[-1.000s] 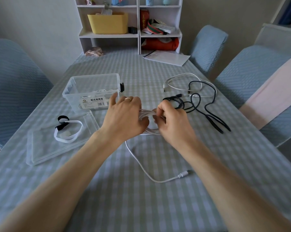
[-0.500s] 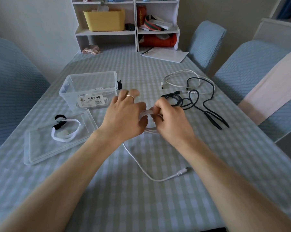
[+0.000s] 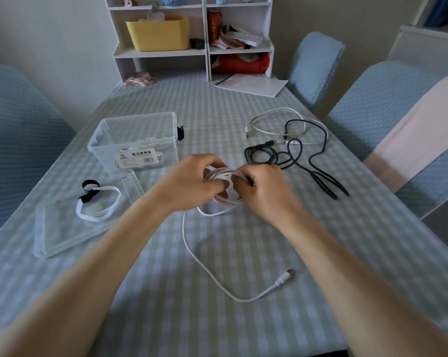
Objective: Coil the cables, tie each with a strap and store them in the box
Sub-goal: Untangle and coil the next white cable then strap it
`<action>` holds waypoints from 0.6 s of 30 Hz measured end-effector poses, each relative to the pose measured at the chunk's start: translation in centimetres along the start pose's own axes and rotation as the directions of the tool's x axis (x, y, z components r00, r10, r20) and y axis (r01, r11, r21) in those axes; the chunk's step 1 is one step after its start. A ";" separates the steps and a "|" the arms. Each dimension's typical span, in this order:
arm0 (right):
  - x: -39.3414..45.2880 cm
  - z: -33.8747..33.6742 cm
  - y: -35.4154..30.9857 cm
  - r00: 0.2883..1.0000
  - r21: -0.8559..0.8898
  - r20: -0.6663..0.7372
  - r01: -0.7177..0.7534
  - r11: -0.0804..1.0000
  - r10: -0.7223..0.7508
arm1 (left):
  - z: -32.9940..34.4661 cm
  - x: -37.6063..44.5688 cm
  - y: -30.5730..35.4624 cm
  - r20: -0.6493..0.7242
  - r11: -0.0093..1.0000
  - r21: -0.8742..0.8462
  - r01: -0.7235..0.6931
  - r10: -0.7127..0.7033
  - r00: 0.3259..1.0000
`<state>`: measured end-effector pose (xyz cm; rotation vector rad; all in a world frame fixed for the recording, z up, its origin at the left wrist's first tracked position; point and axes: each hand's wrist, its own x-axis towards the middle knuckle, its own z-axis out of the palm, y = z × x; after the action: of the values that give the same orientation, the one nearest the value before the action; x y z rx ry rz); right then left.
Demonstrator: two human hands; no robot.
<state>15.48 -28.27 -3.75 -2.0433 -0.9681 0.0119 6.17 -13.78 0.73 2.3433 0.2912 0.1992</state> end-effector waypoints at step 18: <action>0.2 -0.3 -1.3 0.960 0.607 0.037 -0.242 0.757 0.277 | 0.2 0.0 -1.1 -0.249 0.972 0.232 0.042 0.017 0.968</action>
<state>14.92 -27.90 -2.60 -1.5400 -0.5333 0.3716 6.00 -13.15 -0.21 2.5516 0.4752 0.4790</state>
